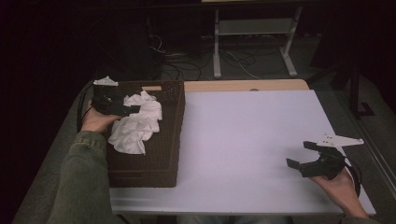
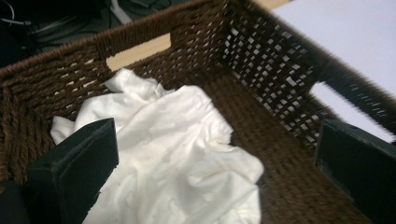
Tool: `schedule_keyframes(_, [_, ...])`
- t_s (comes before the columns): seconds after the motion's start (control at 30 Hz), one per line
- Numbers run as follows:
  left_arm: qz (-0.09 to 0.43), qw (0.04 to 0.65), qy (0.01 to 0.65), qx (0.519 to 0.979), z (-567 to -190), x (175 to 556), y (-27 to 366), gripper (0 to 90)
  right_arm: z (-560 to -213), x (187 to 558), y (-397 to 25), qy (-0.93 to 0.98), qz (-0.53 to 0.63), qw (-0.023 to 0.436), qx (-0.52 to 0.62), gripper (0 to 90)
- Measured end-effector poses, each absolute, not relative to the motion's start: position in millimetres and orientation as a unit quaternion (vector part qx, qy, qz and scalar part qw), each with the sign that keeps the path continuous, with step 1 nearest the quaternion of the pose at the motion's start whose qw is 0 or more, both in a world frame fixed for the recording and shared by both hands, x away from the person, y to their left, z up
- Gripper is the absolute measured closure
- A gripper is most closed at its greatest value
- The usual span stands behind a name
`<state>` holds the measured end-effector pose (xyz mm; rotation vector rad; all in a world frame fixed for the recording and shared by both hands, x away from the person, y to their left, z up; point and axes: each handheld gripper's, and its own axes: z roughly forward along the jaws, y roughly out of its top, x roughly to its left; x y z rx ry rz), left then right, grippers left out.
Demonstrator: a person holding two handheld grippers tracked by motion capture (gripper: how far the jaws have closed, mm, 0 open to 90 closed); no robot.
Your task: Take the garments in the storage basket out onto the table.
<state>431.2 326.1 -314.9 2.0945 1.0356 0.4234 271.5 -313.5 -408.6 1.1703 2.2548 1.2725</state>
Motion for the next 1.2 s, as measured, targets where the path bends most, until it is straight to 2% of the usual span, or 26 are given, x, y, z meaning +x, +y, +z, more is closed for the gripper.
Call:
schedule_keyframes(0.6, [0.159,0.319,0.434,0.827,-348.1,480.0,319.2,2.0,-410.6,270.3,-310.8,0.786,0.441,0.145,0.409,0.0])
schedule_keyframes(0.73, [0.154,0.330,0.442,0.820,-349.2,480.0,317.6,2.0,-410.5,269.3,-309.7,0.787,0.441,0.146,0.406,0.0])
schedule_keyframes(0.87, [0.149,0.308,0.453,0.823,-354.8,483.5,314.3,2.0,-410.7,268.7,-309.1,0.787,0.440,0.145,0.408,0.0])
schedule_keyframes(1.03, [0.159,0.308,0.466,0.814,-357.2,485.7,314.8,6.0,-411.2,269.1,-308.6,0.788,0.440,0.144,0.406,0.0])
schedule_keyframes(1.2, [0.161,0.264,0.456,0.835,-366.7,486.4,306.6,8.6,-411.6,268.9,-308.0,0.789,0.440,0.143,0.405,0.0])
